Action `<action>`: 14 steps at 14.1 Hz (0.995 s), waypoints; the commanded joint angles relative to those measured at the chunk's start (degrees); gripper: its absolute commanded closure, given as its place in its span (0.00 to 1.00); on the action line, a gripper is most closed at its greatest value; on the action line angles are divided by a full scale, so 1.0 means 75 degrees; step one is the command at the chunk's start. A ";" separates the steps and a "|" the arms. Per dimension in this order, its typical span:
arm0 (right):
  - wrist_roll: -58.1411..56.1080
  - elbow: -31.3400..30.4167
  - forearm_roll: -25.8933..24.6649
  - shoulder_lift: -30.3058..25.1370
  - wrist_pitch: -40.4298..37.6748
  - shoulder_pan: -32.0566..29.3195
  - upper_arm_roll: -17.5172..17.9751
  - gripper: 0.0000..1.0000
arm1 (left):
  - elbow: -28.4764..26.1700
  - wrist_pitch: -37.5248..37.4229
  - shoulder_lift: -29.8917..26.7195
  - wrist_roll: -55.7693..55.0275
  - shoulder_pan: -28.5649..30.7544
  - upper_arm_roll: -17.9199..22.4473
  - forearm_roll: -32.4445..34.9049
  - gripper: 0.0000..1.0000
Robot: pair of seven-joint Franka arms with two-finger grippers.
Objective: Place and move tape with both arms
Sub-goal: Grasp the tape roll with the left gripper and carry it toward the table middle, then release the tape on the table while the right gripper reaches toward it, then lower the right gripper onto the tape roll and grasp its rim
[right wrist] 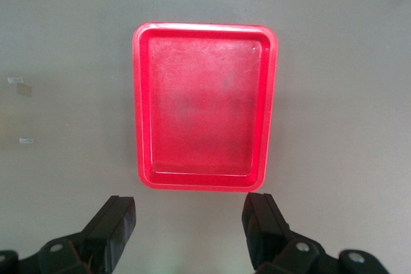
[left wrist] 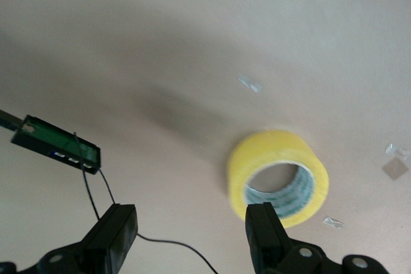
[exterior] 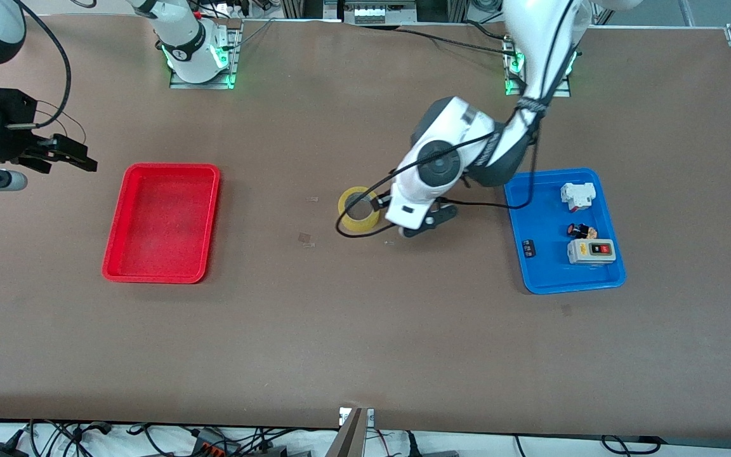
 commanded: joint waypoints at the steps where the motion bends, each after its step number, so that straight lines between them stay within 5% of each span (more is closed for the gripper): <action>1: -0.0064 0.0303 0.0078 0.0742 -0.0051 0.0338 0.0049 0.00 | -0.0268 -0.0951 -0.0772 0.0923 0.0763 0.0043 0.0171 0.00; 4: -0.0006 0.0375 0.0745 0.1354 0.0310 0.0760 0.0061 0.00 | -0.0315 -0.2030 -0.1264 0.2141 0.1770 0.0044 0.0474 0.00; 9: 0.0135 0.0409 0.0840 0.2384 0.1762 0.2363 0.0061 0.00 | -0.1029 -0.3215 -0.2728 0.5059 0.3459 0.0044 0.0802 0.00; 14: 0.2463 0.0572 0.0805 0.3462 0.3146 0.3945 0.0061 0.00 | -0.1019 -0.3967 -0.3725 0.7520 0.4993 -0.0376 0.1401 0.00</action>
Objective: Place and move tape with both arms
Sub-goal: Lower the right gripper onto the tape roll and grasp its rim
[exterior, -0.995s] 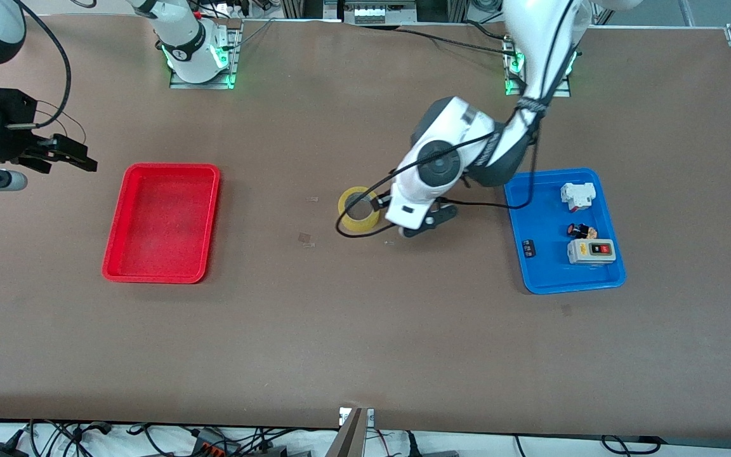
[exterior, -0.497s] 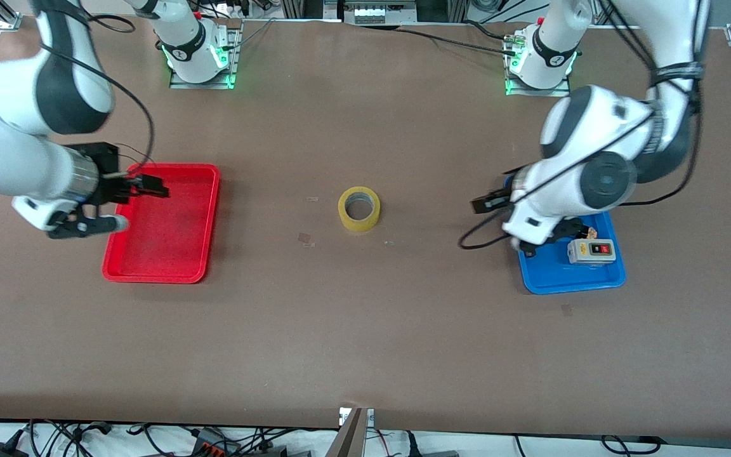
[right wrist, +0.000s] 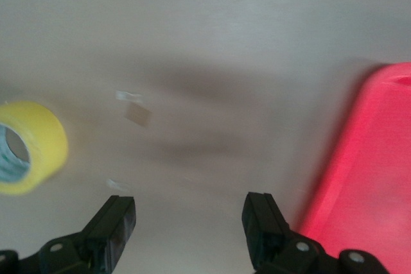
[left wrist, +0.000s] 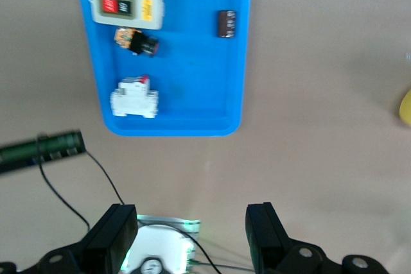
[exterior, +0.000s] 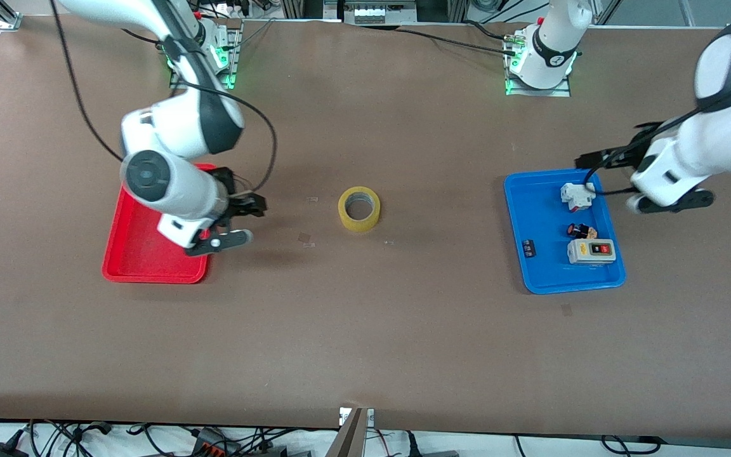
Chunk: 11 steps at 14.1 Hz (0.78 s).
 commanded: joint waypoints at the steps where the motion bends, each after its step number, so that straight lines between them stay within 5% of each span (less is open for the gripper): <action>1: 0.1304 0.0576 0.0012 0.0677 0.0452 0.0838 -0.0062 0.00 | -0.0193 -0.0066 -0.0644 0.1253 0.0894 -0.0481 0.0326 0.00; 5: 0.3041 0.1047 -0.0024 0.1394 0.0933 0.1695 -0.0062 0.00 | 0.0568 0.0319 -0.0680 0.2121 0.0944 -0.0540 0.0796 0.00; 11: 0.3477 0.1047 0.0070 0.1910 0.1239 0.2210 -0.0062 0.00 | 0.0933 0.1012 -0.0504 0.2041 0.0477 -0.0109 0.0831 0.00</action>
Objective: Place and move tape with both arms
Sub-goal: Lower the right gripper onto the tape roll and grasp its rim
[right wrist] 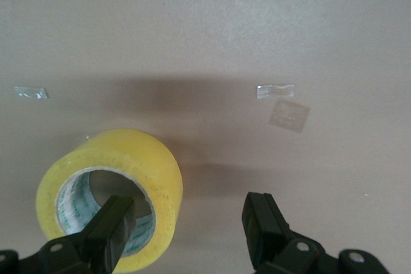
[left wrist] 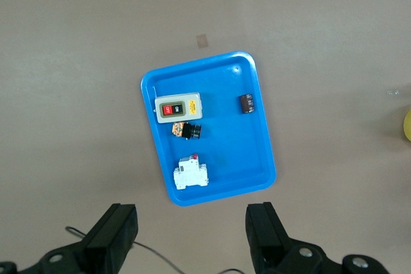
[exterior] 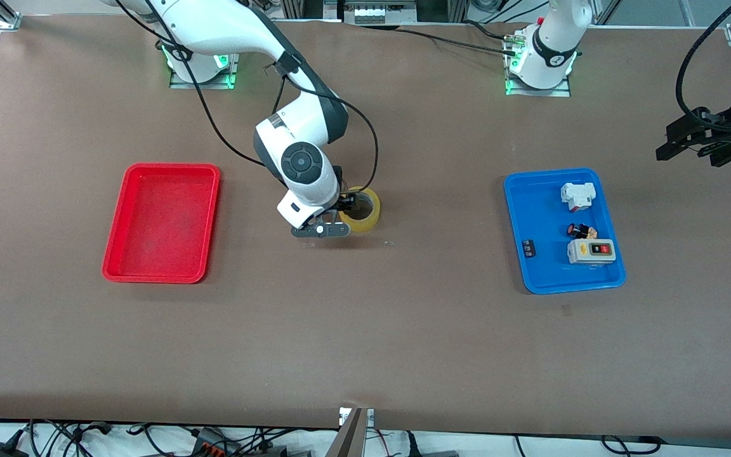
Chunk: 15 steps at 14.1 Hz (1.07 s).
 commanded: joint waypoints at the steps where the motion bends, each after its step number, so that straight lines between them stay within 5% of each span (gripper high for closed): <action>1: 0.0389 0.0179 0.0050 0.0302 0.0101 0.0434 -0.0061 0.00 | 0.0216 -0.0039 0.0122 0.0122 -0.0504 0.0523 0.0205 0.00; 7: 0.0590 0.0121 0.0038 0.0338 0.0277 0.0623 -0.0061 0.01 | 0.0192 -0.0438 0.0052 0.0122 -0.0670 0.0713 0.0216 0.00; 13: 0.0625 0.0156 -0.0009 0.0549 0.0336 0.0564 -0.0085 0.44 | 0.0216 -0.0356 0.0133 -0.0205 -0.0623 0.0596 0.0157 0.00; 15: 0.0601 0.0156 -0.0009 0.0526 0.0278 0.0541 -0.0096 0.74 | 0.0216 -0.0309 0.0157 -0.0218 -0.0623 0.0596 0.0205 0.00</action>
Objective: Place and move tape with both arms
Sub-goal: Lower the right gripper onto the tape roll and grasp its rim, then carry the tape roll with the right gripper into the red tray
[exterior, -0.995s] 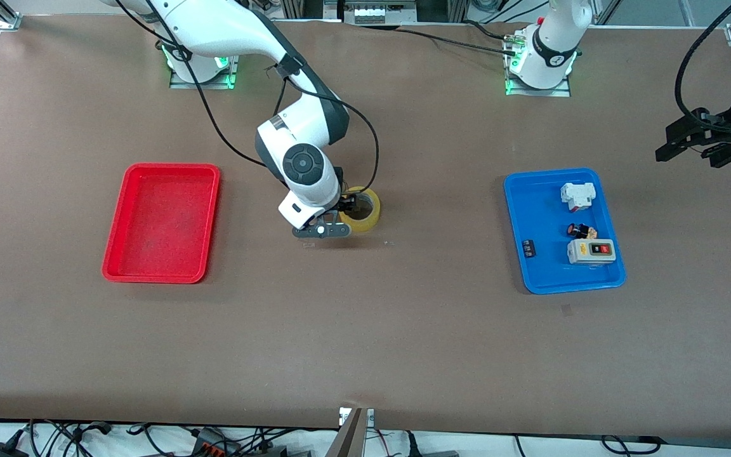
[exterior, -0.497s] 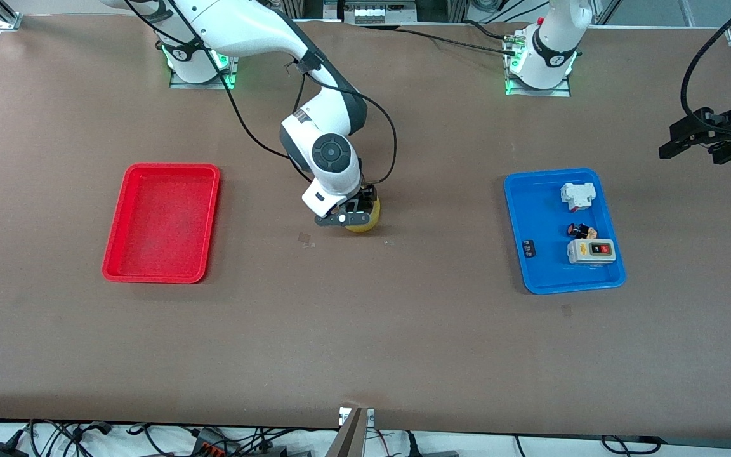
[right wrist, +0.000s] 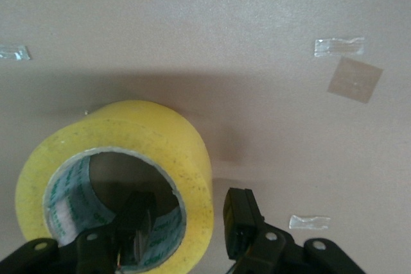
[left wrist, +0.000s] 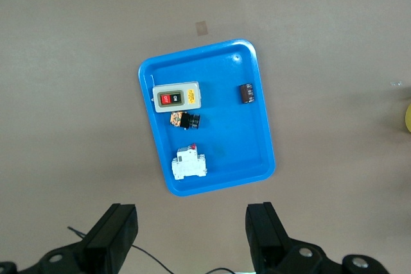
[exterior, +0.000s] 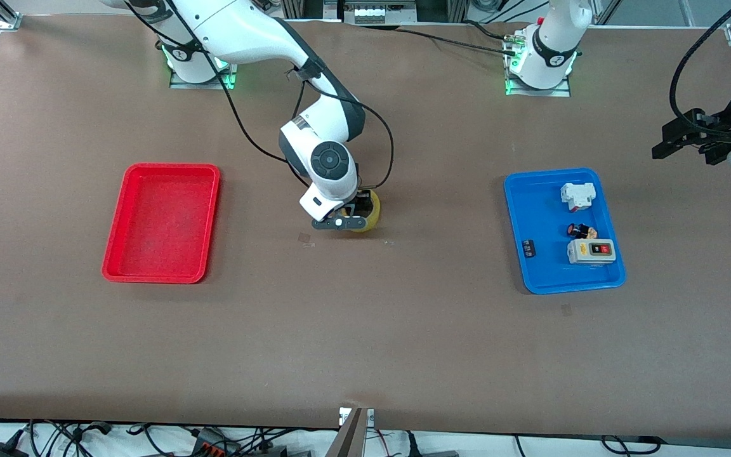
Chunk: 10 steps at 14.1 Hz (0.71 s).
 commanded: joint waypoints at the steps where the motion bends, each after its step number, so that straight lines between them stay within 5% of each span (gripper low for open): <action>1: 0.0102 0.0149 -0.0007 0.0011 -0.0057 0.0023 -0.0053 0.92 | 0.0170 0.0041 0.0080 -0.0108 -0.0030 0.0002 0.0205 0.00; 2: 0.0068 0.0160 -0.0007 -0.0071 -0.0069 -0.0012 -0.0088 1.00 | 0.0170 0.0042 0.0080 -0.0108 -0.0030 0.0002 0.0216 0.00; 5: -0.0178 0.0137 -0.0031 -0.0994 -0.0616 -0.0560 -0.0416 1.00 | 0.0158 0.0030 0.0068 -0.0108 -0.0030 0.0002 0.0205 0.00; 10: -0.1920 -0.0481 -0.0054 -0.2027 -0.2189 -0.3030 -0.0452 1.00 | 0.0146 0.0018 0.0068 -0.0482 -0.0030 -0.0161 0.0193 0.00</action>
